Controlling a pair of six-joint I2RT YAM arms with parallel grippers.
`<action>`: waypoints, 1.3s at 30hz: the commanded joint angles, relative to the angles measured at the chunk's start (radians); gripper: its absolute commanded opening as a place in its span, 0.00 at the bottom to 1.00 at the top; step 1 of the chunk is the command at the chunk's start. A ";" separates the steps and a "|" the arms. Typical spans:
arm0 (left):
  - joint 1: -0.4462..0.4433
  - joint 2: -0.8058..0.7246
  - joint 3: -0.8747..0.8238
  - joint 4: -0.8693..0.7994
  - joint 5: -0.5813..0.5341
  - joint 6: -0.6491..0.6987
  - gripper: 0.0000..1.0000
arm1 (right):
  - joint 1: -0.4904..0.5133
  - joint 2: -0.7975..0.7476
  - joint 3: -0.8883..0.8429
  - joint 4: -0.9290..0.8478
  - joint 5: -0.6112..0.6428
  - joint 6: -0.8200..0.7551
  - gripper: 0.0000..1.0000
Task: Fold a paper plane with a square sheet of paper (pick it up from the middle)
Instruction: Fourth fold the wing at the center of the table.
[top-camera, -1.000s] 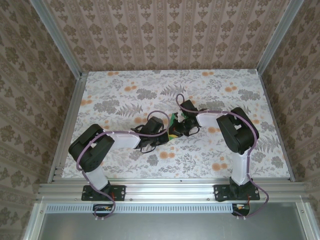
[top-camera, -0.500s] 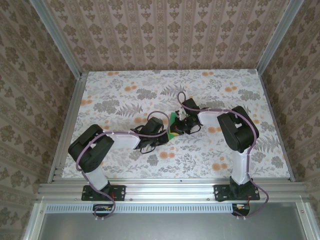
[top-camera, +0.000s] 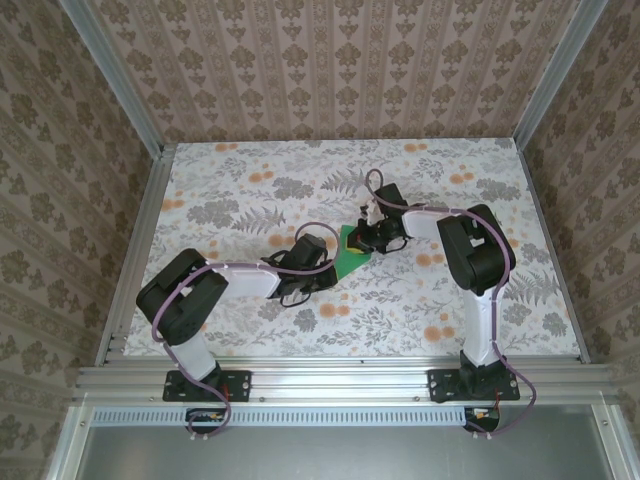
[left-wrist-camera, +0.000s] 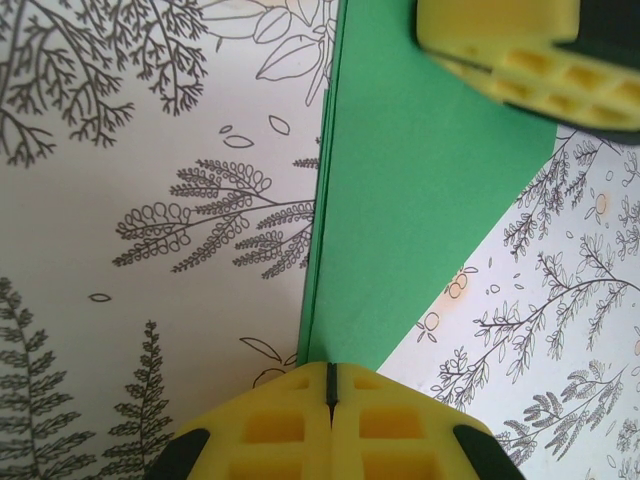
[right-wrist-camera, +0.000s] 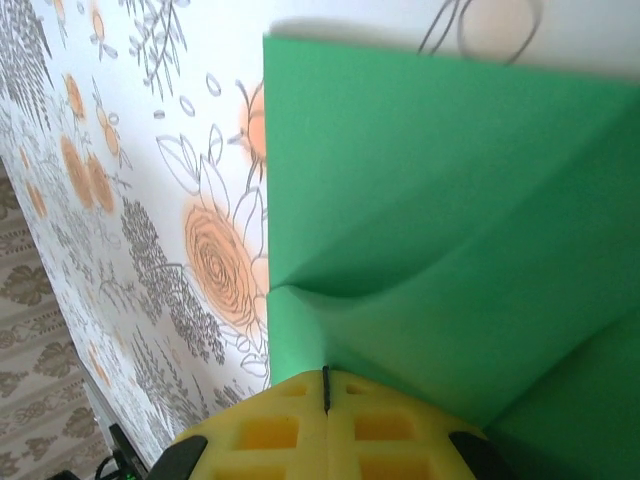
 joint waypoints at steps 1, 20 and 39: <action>-0.012 0.000 -0.037 -0.218 0.022 0.031 0.00 | -0.038 0.031 0.016 0.053 0.129 -0.025 0.05; 0.013 -0.089 -0.007 -0.010 0.037 0.006 0.06 | 0.142 -0.103 -0.230 0.194 0.043 0.135 0.06; 0.006 -0.002 -0.022 -0.229 0.020 -0.012 0.00 | 0.023 -0.032 -0.170 0.254 0.024 0.042 0.07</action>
